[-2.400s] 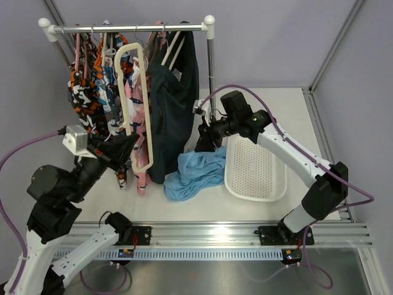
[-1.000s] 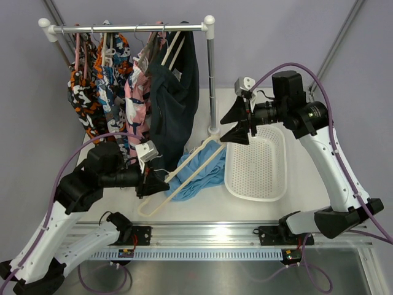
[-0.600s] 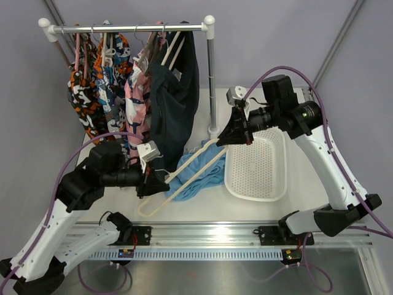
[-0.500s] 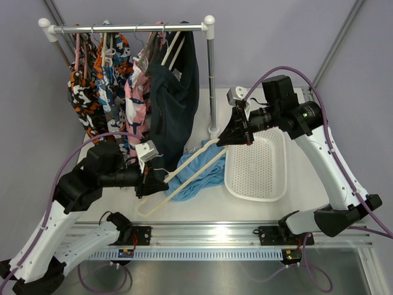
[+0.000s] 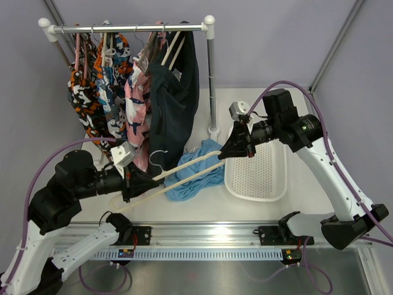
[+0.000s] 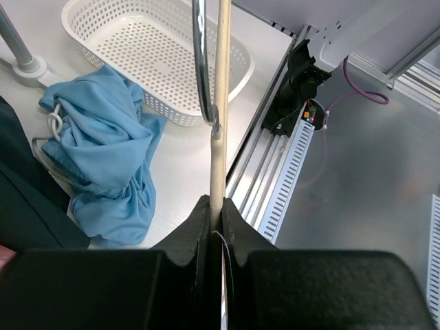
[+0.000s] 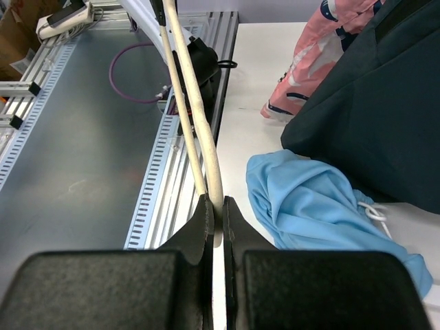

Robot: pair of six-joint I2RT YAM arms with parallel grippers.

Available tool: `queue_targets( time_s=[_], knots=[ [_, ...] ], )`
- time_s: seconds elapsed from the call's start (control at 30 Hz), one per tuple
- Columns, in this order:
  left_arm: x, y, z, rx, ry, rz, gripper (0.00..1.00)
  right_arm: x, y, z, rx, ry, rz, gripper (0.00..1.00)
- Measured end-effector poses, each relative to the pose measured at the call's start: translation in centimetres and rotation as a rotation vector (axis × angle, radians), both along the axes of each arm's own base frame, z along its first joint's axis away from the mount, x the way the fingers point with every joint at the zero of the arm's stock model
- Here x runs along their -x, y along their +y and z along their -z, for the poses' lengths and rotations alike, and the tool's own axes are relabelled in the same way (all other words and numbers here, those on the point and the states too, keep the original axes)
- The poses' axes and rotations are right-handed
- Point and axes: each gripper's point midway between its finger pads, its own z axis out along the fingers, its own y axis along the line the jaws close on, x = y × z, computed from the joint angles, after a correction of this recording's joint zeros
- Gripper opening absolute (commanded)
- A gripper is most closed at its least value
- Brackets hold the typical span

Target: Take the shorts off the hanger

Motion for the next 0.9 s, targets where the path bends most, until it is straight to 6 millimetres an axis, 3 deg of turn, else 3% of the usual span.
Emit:
queue_targets(
  time_s=[0.07, 0.1, 0.13, 0.17, 0.2, 0.3, 0.43, 0.53, 0.63, 0.73, 0.8, 0.9],
  knots=[
    [0.0, 0.0, 0.0, 0.002, 0.008, -0.006, 0.0, -0.1, 0.1, 0.1, -0.004, -0.003, 0.0, 0.01],
    [0.0, 0.0, 0.0, 0.002, 0.011, -0.009, 0.0, -0.1, 0.1, 0.1, -0.005, -0.003, 0.001, 0.09],
    [-0.1, 0.1, 0.0, 0.002, 0.012, -0.015, 0.0, -0.2, 0.1, 0.1, -0.006, 0.0, 0.003, 0.26],
    [-0.2, 0.1, 0.0, 0.001, 0.014, -0.022, 0.0, -0.2, 0.1, 0.0, -0.006, 0.007, 0.009, 0.73],
    [-0.4, 0.0, -0.1, 0.005, 0.012, -0.029, 0.0, -0.6, 0.0, 0.1, 0.004, 0.012, 0.034, 0.98],
    [-2.0, 0.4, -1.6, 0.023, -0.031, -0.117, 0.0, -2.3, -1.3, -0.5, -0.001, 0.025, 0.13, 0.99],
    [-4.6, 1.0, -4.6, 0.06, -0.093, -0.25, 0.0, -5.4, -5.2, -3.0, -0.038, -0.045, 0.396, 0.99],
    [-7.1, 1.3, -6.5, 0.076, -0.119, -0.354, 0.0, -4.6, -7.2, -5.8, -0.087, -0.154, 0.544, 1.0],
    [-10.3, 0.9, -8.2, 0.083, -0.132, -0.453, 0.0, -2.7, -8.4, -7.1, -0.14, -0.22, 0.624, 0.99],
    [-13.8, 0.0, -9.3, 0.074, -0.127, -0.534, 0.0, -1.7, -9.0, -6.3, -0.163, -0.225, 0.666, 0.99],
    [-15.7, -0.7, -9.8, 0.067, -0.125, -0.57, 0.0, -1.9, -9.1, -4.6, -0.155, -0.191, 0.689, 0.99],
    [-18.8, -2.0, -8.9, 0.029, -0.105, -0.616, 0.0, -2.8, -9.2, -1.3, -0.12, -0.108, 0.726, 1.0]
  ],
)
